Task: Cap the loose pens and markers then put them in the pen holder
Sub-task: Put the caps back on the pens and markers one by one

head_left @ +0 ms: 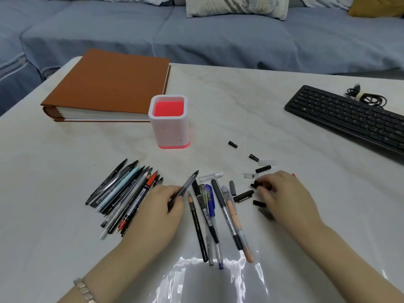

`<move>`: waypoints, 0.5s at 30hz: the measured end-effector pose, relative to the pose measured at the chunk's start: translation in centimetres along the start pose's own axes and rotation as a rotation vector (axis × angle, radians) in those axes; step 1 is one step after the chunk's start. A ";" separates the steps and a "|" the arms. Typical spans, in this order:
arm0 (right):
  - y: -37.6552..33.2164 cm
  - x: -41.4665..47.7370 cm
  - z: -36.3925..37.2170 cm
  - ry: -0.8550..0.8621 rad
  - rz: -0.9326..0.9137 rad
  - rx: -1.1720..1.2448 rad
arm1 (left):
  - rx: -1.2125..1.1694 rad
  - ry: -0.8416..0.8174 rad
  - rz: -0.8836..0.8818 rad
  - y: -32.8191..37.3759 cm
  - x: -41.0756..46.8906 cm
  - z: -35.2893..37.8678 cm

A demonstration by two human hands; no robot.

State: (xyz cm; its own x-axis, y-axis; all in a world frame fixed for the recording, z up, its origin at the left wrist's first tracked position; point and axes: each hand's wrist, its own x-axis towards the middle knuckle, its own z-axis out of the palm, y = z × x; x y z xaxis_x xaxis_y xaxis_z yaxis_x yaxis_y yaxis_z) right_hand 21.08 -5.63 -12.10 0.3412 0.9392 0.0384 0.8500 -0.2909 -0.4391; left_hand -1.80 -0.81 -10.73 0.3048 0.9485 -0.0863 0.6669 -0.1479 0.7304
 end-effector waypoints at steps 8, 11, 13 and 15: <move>-2.8 2.4 1.4 -0.270 -0.194 -0.097 | -0.172 -0.069 -0.102 0.2 -0.8 0.0; -3.1 2.3 1.7 -0.311 -0.179 -0.105 | -0.216 -0.064 -0.120 0.2 -1.2 -0.1; -2.6 2.0 1.6 -0.285 -0.184 -0.087 | -0.234 -0.072 -0.129 0.2 -1.3 -0.1; -1.9 1.7 1.2 -0.254 -0.199 -0.058 | -0.243 -0.092 -0.126 0.3 -1.3 0.0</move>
State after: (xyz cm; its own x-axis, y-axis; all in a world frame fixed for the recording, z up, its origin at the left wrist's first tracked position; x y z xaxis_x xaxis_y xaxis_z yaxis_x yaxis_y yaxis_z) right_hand 19.54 -3.25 -12.28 0.0612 0.9920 -0.1102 0.9140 -0.1001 -0.3933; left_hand -2.02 -2.06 -10.44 0.2975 0.9241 -0.2398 0.5241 0.0519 0.8501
